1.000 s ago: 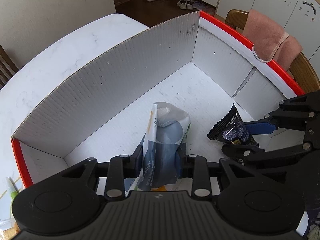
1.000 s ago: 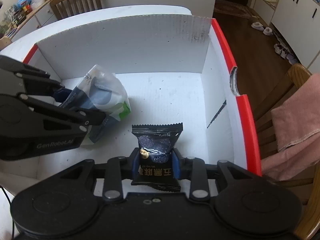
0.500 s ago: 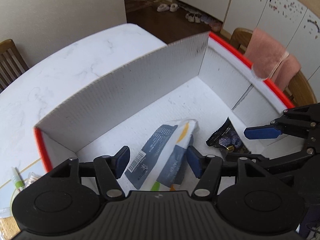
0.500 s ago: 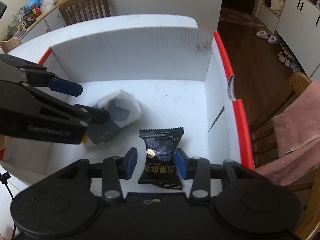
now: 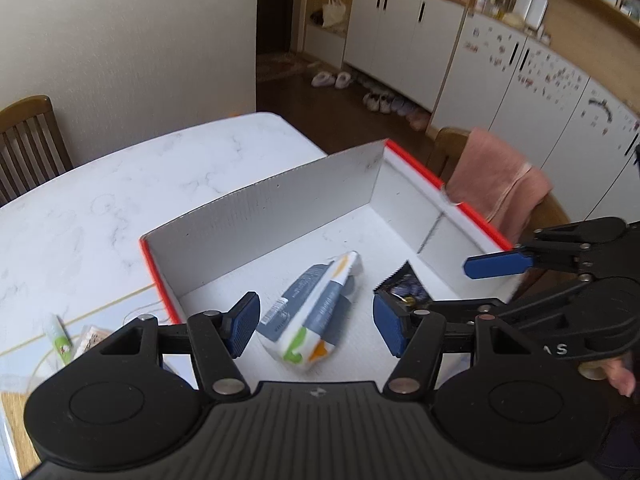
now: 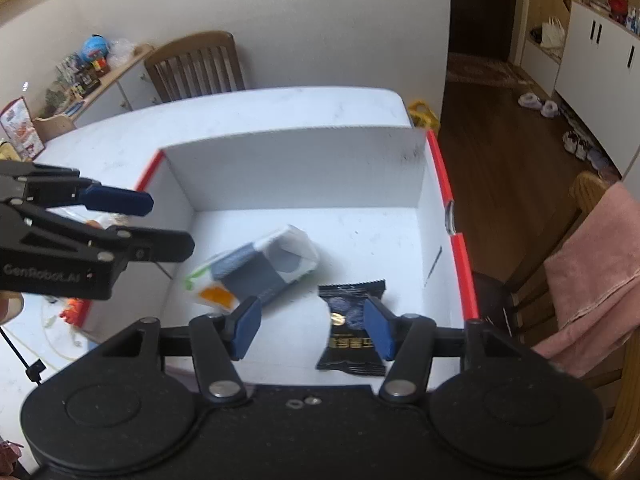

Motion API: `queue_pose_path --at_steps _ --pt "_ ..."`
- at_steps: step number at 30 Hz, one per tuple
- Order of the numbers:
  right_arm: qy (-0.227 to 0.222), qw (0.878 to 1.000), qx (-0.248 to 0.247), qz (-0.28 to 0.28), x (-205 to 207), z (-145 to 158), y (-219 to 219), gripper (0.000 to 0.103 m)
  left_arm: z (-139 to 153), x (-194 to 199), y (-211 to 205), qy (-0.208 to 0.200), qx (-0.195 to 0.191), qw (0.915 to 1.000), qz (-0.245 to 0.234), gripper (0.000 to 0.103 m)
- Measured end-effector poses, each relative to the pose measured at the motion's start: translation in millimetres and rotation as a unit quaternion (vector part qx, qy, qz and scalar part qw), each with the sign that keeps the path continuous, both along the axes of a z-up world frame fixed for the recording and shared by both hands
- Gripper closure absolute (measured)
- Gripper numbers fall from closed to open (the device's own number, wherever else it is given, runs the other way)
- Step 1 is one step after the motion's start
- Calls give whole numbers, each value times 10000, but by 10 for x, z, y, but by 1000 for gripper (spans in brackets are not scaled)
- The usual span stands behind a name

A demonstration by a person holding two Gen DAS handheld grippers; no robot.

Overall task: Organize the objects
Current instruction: 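Open both tools to drop the tube package and black packet in the box, then withdraw both tools from the box back toward the item pile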

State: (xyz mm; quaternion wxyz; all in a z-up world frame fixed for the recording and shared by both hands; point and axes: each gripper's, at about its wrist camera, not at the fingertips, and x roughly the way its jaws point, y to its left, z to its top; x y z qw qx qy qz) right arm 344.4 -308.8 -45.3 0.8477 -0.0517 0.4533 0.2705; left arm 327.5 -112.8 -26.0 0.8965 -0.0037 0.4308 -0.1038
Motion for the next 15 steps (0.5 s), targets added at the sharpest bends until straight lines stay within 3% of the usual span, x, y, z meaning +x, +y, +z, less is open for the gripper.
queue_pose_path --at_steps 3,6,13,15 --pt "-110 9999 132 11 -138 91 43 40 99 -208 84 -133 -94 9999 20 41" --pt "-233 9995 219 26 -279 176 103 34 181 -411 196 -271 -119 9995 95 30" --pt "-370 9987 356 -33 -556 318 298 19 283 -831 530 -487 -27 9985 263 27" --pt "-421 9986 330 -47 -641 338 380 13 286 -943 659 -522 -69 9980 354 20"
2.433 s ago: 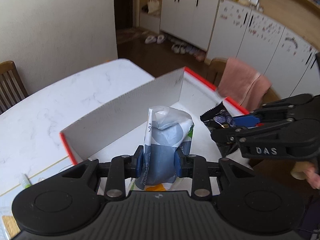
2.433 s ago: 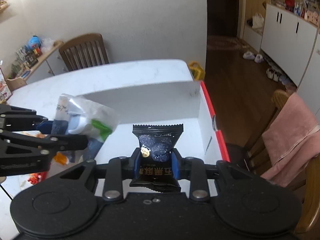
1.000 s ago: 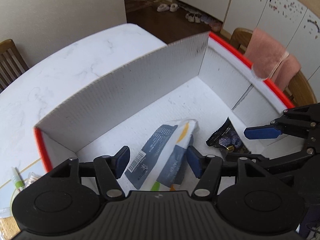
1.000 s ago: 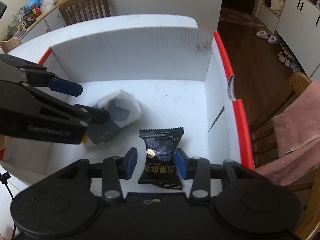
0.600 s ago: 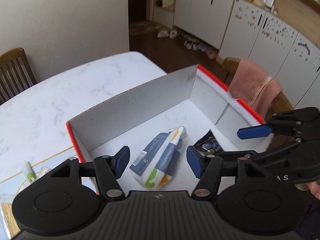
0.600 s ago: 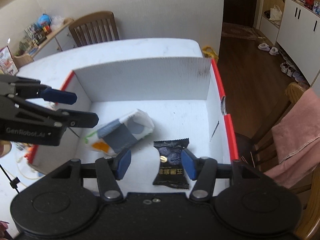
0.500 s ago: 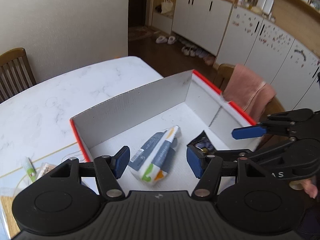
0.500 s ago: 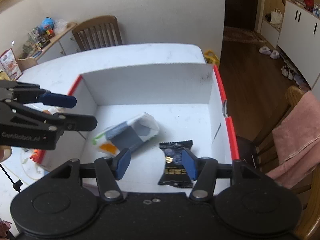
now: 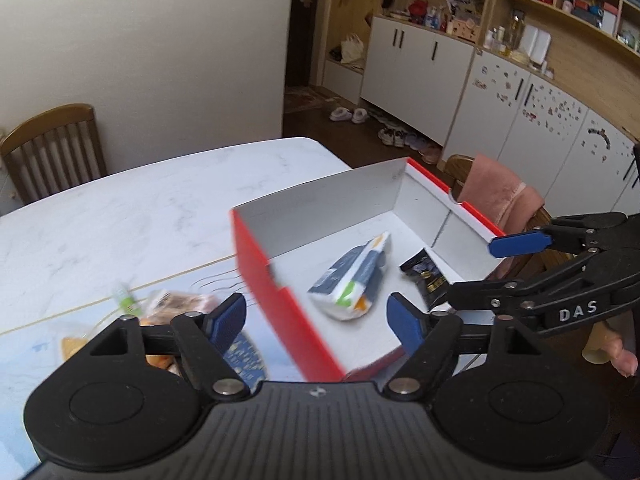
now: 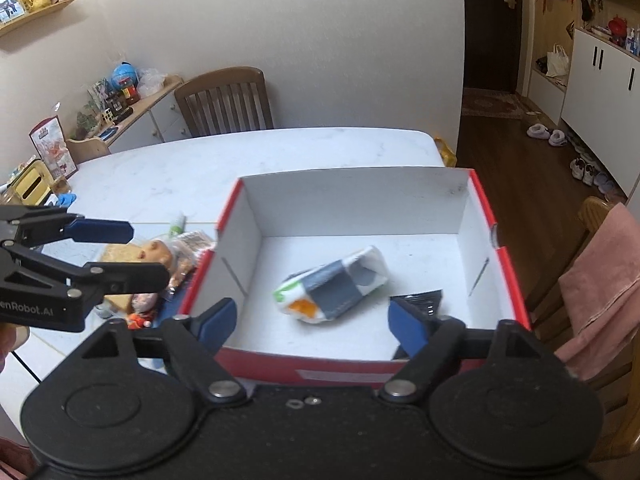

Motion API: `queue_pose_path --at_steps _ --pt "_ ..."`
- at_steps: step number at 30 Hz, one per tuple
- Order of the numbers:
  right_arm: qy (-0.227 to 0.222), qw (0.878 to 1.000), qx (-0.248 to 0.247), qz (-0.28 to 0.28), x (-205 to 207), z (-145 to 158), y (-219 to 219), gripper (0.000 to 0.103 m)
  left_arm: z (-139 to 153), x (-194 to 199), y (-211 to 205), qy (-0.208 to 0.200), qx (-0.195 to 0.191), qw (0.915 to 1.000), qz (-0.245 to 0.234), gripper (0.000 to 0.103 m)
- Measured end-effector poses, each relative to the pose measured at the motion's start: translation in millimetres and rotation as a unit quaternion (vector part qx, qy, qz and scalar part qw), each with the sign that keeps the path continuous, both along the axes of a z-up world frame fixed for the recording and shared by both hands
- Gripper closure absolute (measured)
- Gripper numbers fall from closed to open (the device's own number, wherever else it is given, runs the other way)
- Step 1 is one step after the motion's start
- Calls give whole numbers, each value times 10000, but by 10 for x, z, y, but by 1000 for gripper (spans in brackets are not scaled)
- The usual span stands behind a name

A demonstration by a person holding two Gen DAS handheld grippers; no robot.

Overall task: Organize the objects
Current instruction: 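Withdraw both tools from the box back toward the item pile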

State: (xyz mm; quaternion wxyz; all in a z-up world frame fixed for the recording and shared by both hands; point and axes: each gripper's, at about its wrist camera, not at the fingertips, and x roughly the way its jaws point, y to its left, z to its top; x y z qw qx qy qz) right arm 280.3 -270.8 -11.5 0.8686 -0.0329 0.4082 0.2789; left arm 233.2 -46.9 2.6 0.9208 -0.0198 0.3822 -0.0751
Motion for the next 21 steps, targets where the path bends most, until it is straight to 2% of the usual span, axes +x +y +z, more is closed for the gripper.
queue_pose_path --at_steps 1,5,10,12,14,21 --pt "-26 10000 -11 6 -43 6 49 10 1 -55 68 -30 -26 10000 54 18" --pt "-71 10000 -35 12 -198 16 263 6 -27 -254 355 -30 -118 9997 222 17" --pt "19 10000 2 -29 -355 -26 556 6 -123 -451 722 10 -158 9991 404 16" --pt "33 10000 -62 -19 -406 -57 690 6 -171 -517 869 32 -167 9986 496 6" --pt "49 9999 -112 -15 -457 -84 811 6 -212 -579 1007 7 -213 9982 568 2" --pt "139 9997 -173 -46 -566 -164 1183 6 -307 -727 1457 -213 -124 9963 823 0"
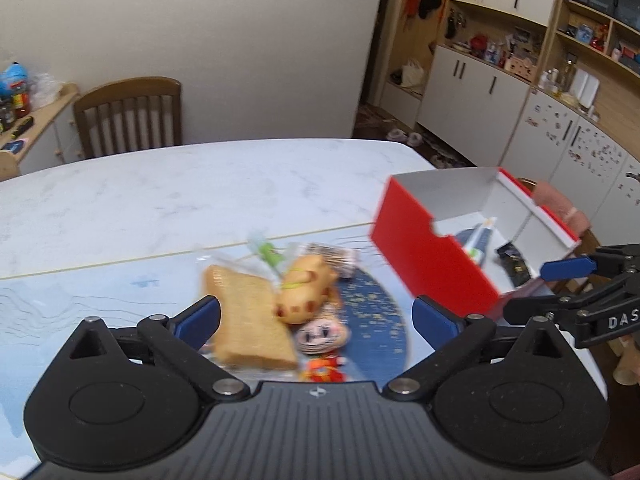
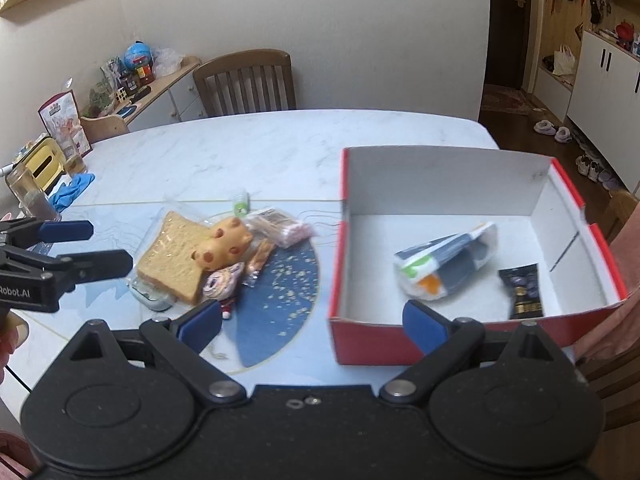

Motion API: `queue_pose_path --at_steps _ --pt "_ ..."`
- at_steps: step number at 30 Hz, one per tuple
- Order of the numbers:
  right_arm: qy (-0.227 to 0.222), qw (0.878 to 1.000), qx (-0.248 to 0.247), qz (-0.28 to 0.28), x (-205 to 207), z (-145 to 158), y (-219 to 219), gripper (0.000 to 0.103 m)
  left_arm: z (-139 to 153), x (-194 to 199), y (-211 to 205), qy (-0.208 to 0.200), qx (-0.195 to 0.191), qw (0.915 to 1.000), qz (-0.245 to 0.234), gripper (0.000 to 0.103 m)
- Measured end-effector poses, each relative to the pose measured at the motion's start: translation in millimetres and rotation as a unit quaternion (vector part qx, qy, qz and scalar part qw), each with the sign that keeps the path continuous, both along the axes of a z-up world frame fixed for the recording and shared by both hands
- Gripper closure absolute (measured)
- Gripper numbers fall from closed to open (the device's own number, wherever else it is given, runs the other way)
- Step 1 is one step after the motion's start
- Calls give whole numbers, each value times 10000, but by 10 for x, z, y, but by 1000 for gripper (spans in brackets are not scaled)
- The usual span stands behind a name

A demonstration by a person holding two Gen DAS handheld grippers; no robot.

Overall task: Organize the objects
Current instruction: 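Withdraw both tools from the box back toward the item pile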

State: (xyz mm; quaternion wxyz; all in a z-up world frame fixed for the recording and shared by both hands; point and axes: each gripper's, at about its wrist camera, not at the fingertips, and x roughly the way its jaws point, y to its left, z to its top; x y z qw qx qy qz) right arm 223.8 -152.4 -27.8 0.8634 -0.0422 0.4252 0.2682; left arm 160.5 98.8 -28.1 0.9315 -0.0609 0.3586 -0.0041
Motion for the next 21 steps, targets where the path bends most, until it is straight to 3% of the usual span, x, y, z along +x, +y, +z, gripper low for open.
queue_pose_path --at_steps 9,21 --pt "57 9998 -151 129 -34 -167 501 6 -218 64 428 167 343 9992 100 0" --pt "42 9980 -473 425 38 -458 1006 8 -556 443 760 483 372 9981 15 1"
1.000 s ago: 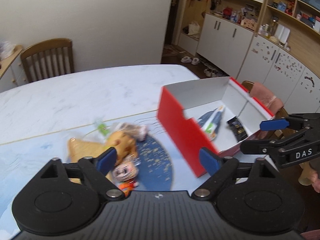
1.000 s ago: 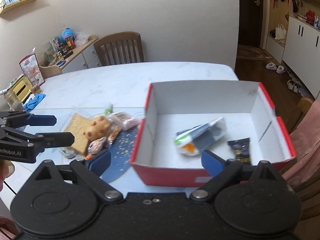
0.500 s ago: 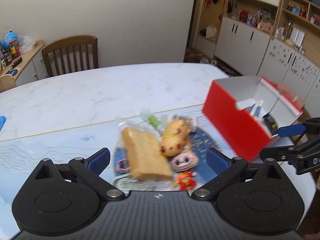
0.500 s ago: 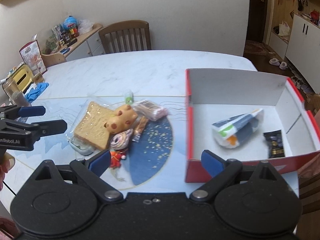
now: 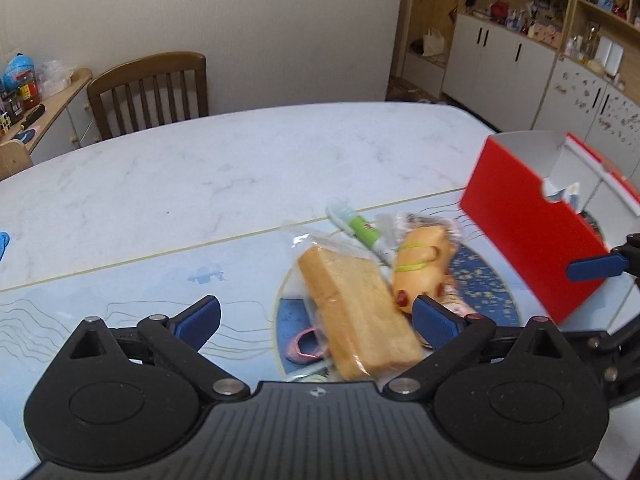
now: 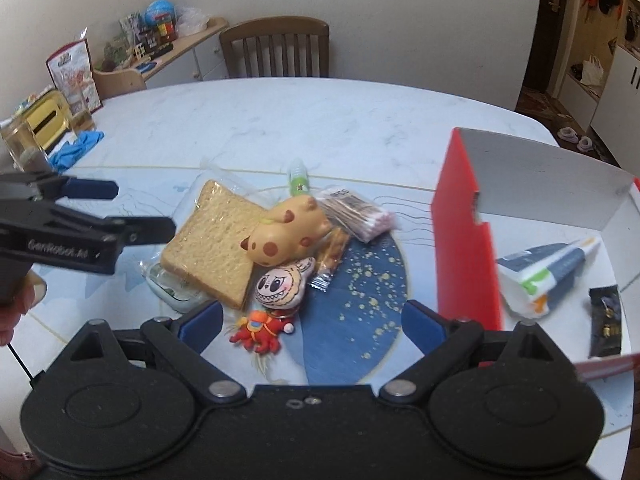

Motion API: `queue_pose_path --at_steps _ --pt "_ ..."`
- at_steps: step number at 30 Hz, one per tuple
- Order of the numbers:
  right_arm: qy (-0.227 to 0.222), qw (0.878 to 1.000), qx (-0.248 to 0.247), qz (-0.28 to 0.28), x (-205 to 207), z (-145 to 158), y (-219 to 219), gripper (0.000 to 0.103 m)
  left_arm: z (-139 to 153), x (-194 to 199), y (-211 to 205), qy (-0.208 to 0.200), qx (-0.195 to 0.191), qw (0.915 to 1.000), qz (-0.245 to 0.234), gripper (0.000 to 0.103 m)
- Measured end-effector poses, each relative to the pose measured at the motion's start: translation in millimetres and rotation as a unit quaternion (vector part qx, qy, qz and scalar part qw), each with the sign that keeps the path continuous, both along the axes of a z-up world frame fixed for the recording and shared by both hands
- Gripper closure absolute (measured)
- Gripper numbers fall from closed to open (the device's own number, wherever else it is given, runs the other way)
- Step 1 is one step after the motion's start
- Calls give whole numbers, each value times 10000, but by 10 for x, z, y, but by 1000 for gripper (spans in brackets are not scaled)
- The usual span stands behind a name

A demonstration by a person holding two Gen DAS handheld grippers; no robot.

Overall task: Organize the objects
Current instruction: 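Withdraw both tools from the box back toward the item pile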

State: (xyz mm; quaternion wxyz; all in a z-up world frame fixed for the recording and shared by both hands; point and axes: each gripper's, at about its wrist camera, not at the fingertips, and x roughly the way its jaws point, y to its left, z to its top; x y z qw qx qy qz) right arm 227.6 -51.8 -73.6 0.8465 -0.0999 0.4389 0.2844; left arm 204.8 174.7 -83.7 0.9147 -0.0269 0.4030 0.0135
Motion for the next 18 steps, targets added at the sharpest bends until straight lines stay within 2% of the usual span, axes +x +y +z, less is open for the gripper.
queue_pose_path --at_steps 7,14,18 --pt "-39 9998 -188 87 90 -163 183 10 -177 224 72 240 -11 9997 -18 1" --pt "22 9994 -307 156 186 -313 368 14 -315 388 134 461 -270 9986 -60 1" --pt "124 9993 -339 97 227 -406 410 21 -391 438 137 536 -331 9980 -84 1"
